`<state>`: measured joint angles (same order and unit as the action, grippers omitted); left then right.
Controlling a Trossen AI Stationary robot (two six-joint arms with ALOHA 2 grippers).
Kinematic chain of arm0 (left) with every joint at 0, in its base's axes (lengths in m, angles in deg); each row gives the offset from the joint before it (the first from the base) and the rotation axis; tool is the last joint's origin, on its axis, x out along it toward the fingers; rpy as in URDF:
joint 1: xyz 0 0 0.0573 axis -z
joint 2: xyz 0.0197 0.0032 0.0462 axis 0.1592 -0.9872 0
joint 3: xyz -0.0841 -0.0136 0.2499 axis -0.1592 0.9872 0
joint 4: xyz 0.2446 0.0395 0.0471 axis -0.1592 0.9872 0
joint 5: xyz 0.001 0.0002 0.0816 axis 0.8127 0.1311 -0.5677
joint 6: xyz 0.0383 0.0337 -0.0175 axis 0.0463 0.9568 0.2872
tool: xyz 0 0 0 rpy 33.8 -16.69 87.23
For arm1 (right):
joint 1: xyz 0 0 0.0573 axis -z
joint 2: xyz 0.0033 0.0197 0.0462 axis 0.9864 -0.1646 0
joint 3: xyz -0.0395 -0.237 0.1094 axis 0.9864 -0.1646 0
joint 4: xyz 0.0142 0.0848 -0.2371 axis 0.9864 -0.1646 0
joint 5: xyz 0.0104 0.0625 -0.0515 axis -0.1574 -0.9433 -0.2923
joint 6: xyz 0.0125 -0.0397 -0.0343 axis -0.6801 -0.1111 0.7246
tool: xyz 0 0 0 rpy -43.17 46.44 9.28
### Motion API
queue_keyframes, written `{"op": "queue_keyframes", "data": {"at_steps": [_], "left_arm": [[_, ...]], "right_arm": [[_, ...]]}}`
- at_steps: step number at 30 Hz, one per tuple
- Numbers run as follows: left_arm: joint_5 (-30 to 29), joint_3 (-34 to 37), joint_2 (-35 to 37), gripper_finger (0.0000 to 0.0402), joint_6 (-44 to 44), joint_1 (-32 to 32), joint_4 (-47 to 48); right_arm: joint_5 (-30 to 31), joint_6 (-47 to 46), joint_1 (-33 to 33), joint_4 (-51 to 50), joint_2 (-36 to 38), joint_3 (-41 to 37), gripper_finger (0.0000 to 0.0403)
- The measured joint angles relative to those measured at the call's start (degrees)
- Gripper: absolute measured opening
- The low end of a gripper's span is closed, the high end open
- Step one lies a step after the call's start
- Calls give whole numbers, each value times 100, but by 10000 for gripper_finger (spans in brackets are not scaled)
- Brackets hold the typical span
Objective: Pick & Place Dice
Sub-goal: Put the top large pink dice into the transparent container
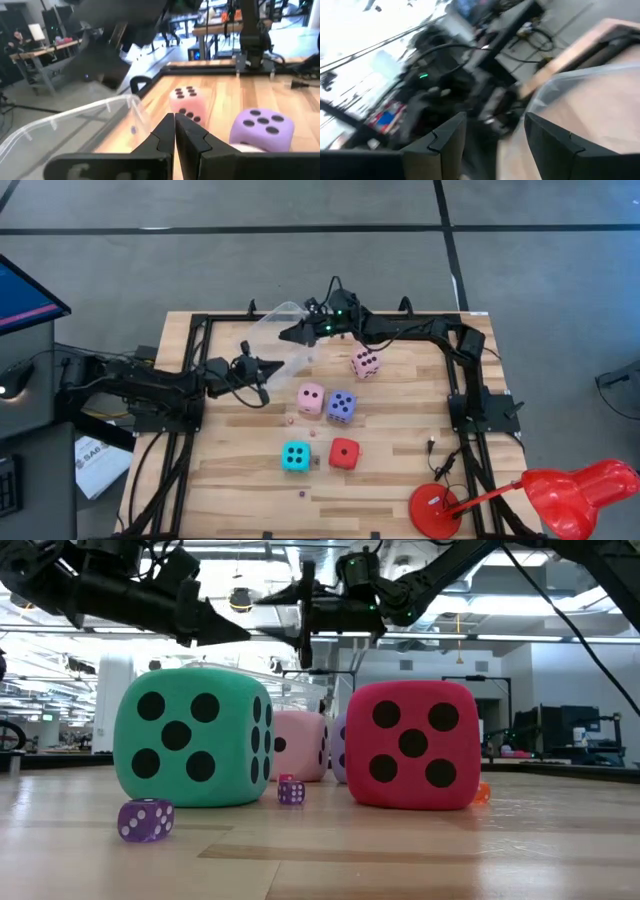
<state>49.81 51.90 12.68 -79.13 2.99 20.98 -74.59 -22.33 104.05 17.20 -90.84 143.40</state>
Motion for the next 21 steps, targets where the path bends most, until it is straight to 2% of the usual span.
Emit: {"op": "queue_keyframes", "data": {"at_steps": [3, 6, 10, 15, 21], "left_arm": [[-38, 0, 340, 3, -200, 0, 450], [-38, 0, 691, 3, -366, 0, 723], [-37, 0, 1059, 3, -434, 0, 1127], [-37, 2, 1272, 3, -438, 0, 1544], [-37, 4, 1276, 3, -437, 0, 1557]], "right_arm": [[-413, 225, 122, -82, 171, -48, 187], [-510, 629, 208, -168, 514, -221, 176], [-479, 1621, 250, -1038, 1204, -461, 162], [461, 2591, 196, -2397, 2156, -934, 150], [1720, 2877, -3, -3380, 3071, -1625, 144]]}}
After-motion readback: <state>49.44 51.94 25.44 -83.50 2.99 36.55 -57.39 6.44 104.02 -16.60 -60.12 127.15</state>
